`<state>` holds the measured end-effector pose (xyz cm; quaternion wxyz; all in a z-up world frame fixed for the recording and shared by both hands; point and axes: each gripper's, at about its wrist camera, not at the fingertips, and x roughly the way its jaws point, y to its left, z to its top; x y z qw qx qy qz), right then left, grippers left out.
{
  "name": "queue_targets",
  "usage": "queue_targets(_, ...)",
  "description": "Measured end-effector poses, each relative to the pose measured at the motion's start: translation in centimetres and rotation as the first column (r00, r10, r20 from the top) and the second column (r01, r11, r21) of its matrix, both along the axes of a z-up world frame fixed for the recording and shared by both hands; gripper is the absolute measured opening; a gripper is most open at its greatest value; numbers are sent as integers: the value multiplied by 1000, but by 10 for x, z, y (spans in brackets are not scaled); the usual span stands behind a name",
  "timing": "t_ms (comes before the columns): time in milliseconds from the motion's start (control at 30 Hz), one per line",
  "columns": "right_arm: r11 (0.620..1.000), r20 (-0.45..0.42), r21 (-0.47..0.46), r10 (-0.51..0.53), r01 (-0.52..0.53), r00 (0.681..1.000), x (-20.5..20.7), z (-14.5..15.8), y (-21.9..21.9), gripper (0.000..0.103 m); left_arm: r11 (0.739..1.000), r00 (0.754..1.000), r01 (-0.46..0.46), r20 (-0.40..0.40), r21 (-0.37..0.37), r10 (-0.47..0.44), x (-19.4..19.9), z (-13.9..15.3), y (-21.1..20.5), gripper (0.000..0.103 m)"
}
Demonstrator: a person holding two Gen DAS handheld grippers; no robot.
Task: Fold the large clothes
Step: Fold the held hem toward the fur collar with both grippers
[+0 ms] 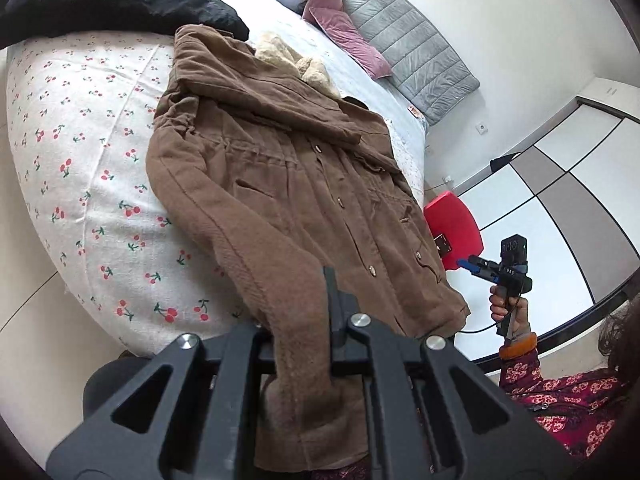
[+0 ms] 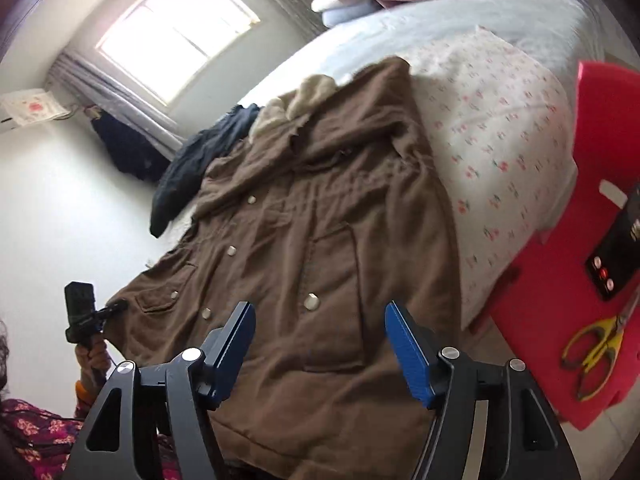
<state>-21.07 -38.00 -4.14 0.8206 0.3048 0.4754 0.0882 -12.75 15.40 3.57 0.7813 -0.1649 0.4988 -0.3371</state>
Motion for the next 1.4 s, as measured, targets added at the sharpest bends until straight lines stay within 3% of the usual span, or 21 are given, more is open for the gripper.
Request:
queue_targets(200, 992, -160, 115, -40, 59, 986, -21, -61, -17, 69, 1000, 999, -23, -29, 11, 23, -3, -8, 7, 9)
queue_targets(300, 974, -179, 214, -30, 68, 983, -26, -73, -19, 69, 1000, 999, -23, -30, 14, 23, -3, -8, 7, 9)
queue_targets(467, 968, -216, 231, -49, 100, 975, -36, -86, -26, 70, 1000, 999, -28, -34, 13, 28, -5, -11, 8, 9)
queue_targets(633, 936, -204, 339, -20, 90, 979, -41, -95, -27, 72, 999, 998, -40, -56, 10, 41, -6, -16, 11, 10)
queue_targets(667, 934, -185, 349, -12, 77, 983, -41, -92, -24, 68, 999, 997, -43, -57, 8, 43, -6, -16, 11, 9)
queue_targets(700, 935, -153, 350, -4, 58, 988, -41, -86, -23, 62, 999, 998, -44, -55, 8, 44, -6, -15, 11, 9)
queue_targets(767, 958, -96, 284, -4, 32, 995, -39, -66, -15, 21, 999, 998, -50, -45, -3, 50, -6, -11, 11, 9)
queue_targets(800, 965, -58, 263, -4, 19, 998, -38, -54, -12, 15, 998, 998, -55, -39, -13, 54, -5, -9, 11, 9)
queue_targets(933, 985, 111, 172, 6, -25, 994, -29, 4, -1, 10, 995, 997, -71, 14, -64, 72, 4, 7, 5, 9)
queue_targets(1100, 997, 279, 32, 52, -63, 959, 4, 73, 17, 9, 993, 991, -71, 104, -91, 80, 30, 37, -12, 9)
queue_targets(1300, 999, 393, -50, 19, 1, 919, 59, 121, 16, 9, 984, 971, -140, 182, -106, 157, 85, 74, -17, 9)
queue_targets(1400, 997, 423, -60, -24, 55, 906, 93, 136, 3, 9, 974, 960, -194, 184, -116, 213, 124, 86, -16, 9)
